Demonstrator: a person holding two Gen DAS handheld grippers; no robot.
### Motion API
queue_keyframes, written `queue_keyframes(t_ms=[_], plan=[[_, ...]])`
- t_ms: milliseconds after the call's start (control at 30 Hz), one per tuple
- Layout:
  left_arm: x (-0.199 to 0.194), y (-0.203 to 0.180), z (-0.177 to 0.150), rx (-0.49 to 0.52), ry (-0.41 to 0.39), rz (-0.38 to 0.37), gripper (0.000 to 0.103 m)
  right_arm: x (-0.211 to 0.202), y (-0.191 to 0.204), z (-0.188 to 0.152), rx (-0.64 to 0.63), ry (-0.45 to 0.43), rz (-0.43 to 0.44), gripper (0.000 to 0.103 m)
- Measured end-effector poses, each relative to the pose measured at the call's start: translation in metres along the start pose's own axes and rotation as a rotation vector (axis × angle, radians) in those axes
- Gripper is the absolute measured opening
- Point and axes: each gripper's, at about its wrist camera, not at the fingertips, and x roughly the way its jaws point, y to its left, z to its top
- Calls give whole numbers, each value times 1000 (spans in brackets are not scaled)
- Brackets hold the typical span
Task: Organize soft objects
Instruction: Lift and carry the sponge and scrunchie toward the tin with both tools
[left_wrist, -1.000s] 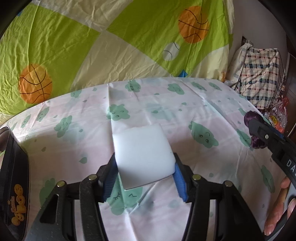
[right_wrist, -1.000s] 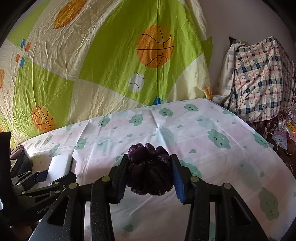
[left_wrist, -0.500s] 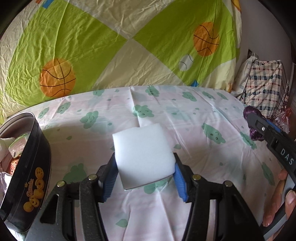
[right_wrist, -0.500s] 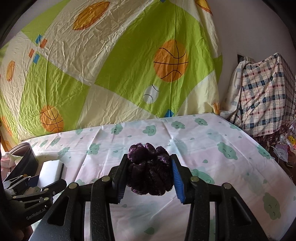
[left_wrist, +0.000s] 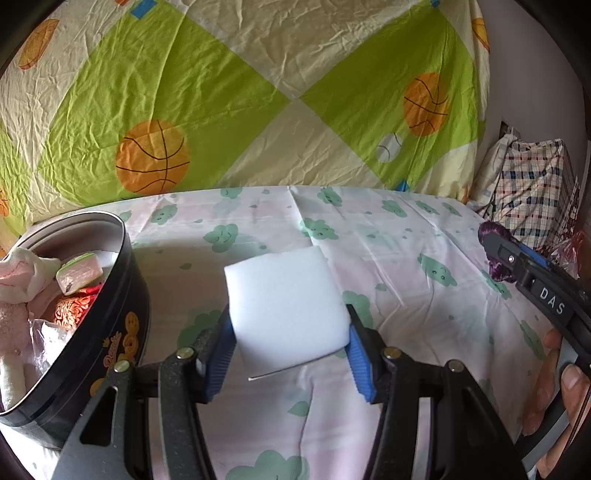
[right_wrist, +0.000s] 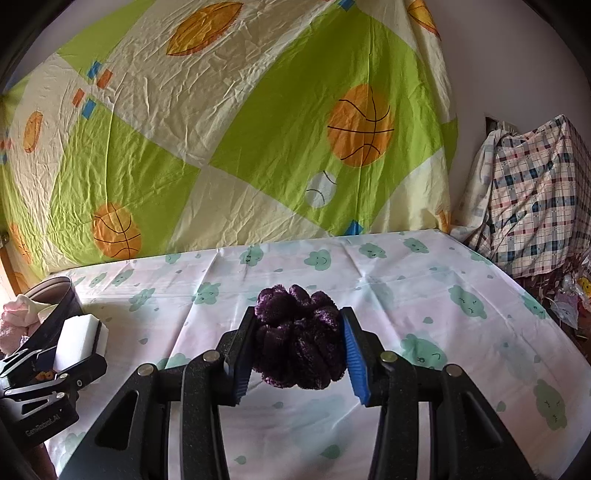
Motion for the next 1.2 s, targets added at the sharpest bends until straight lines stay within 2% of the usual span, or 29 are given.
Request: queue_keyframes(t_ms=[667, 1200], plan=[[-39, 28, -16, -14, -98, 45, 55, -20, 66, -12, -84, -31, 106, 46], [-57, 58, -22, -41, -143, 96, 55, -27, 107, -19, -121, -36, 187, 46]])
